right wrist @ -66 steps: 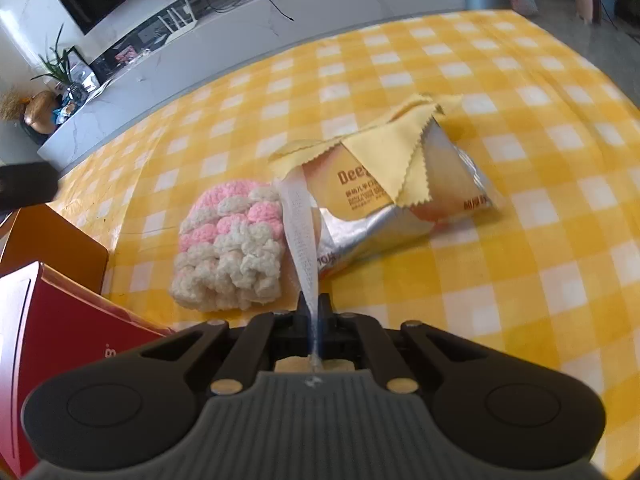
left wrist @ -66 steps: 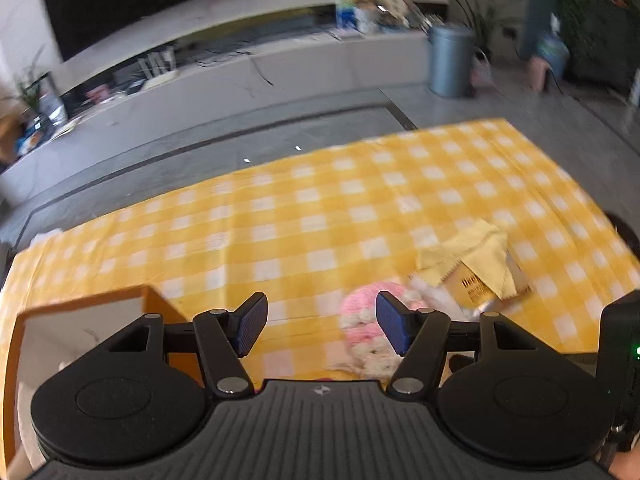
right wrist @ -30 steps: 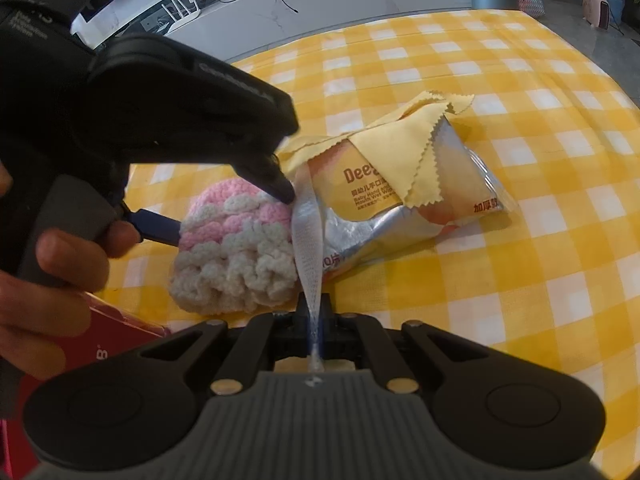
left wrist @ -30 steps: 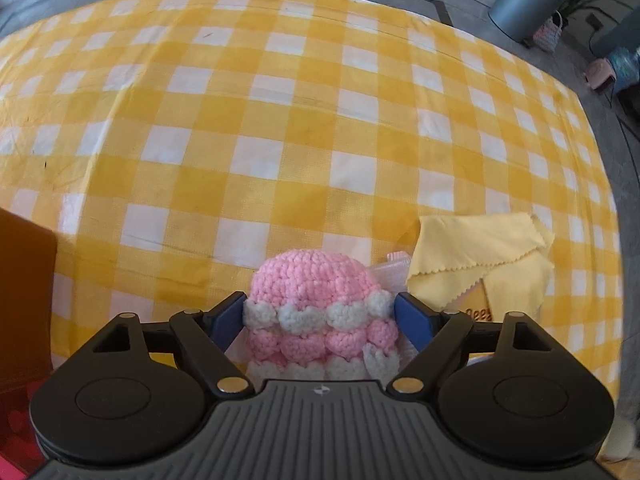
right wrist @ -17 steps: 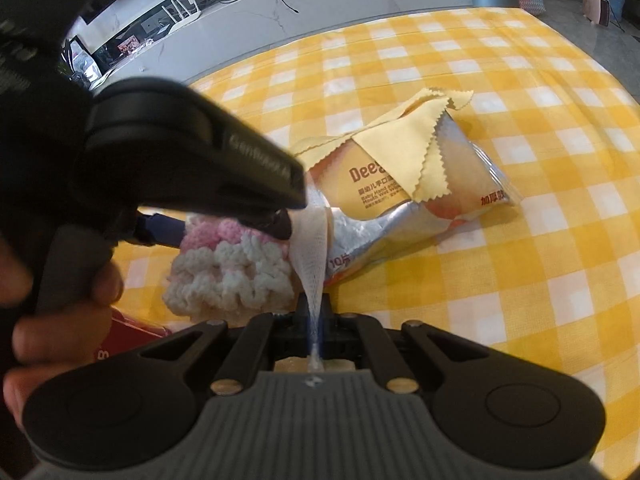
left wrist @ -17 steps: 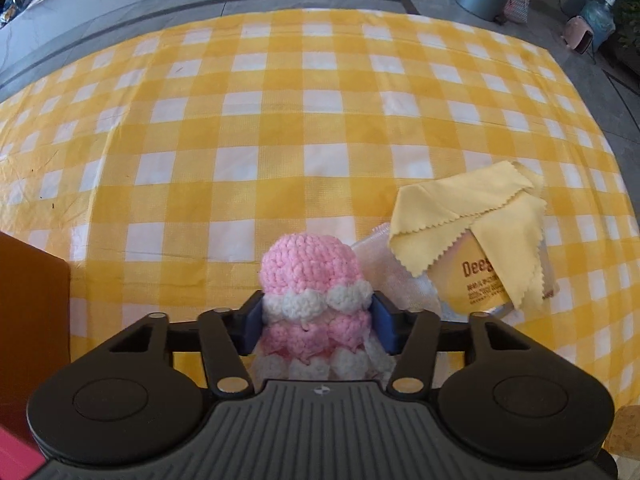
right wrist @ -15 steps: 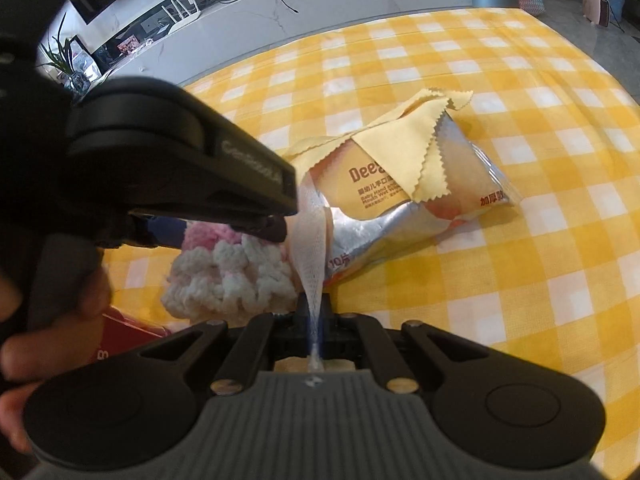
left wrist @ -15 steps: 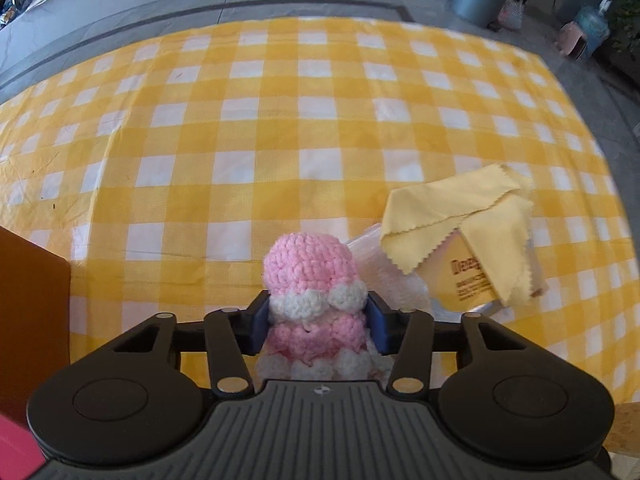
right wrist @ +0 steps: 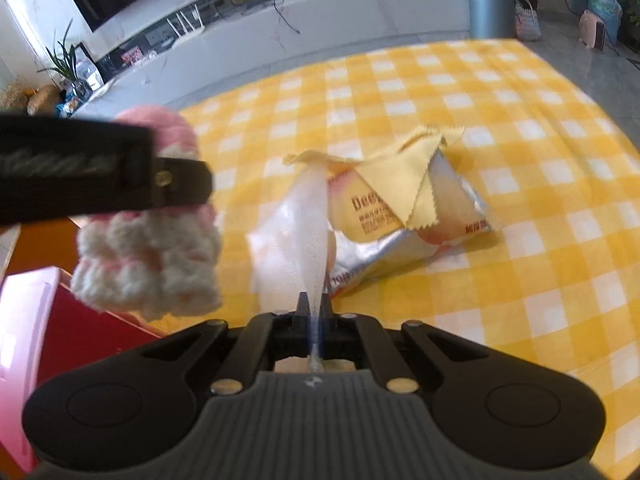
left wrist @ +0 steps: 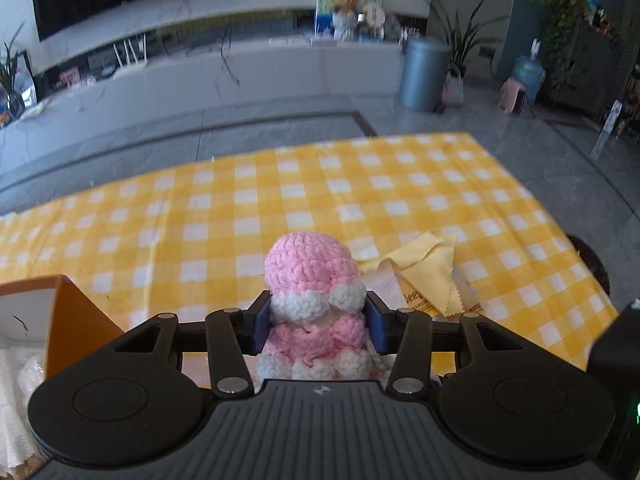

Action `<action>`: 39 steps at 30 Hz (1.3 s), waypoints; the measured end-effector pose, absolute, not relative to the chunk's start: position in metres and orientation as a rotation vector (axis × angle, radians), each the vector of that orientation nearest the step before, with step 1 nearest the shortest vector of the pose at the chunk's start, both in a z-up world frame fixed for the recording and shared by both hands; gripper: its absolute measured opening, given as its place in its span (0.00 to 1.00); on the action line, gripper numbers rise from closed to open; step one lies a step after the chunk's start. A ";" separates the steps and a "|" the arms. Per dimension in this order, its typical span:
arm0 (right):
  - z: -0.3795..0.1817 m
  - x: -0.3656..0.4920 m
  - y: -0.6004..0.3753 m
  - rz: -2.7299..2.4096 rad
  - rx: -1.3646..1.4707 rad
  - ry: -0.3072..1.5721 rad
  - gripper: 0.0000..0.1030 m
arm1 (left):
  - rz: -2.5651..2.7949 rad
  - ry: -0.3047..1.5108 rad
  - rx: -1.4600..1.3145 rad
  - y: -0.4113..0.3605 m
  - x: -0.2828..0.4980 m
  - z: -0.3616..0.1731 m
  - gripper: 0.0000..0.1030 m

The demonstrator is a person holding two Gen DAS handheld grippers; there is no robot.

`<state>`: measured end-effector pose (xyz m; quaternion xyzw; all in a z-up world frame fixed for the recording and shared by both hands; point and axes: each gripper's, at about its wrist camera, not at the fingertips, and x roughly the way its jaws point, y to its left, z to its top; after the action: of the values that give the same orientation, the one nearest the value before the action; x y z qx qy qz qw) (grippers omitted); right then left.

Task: Organize soft objects
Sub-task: 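Carry the crocheted piece and clear strip over the box with both tools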

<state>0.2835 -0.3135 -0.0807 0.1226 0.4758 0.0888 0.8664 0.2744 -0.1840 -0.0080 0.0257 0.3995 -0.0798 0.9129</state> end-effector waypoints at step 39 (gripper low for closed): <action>0.083 0.170 -0.179 0.657 0.173 0.577 0.00 | 0.171 0.391 -0.446 0.095 0.107 0.052 0.53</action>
<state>0.1703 -0.1789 0.0829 0.0837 0.2792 0.3179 0.9022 0.1066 0.0951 0.0522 -0.2193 0.1926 0.0844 0.9527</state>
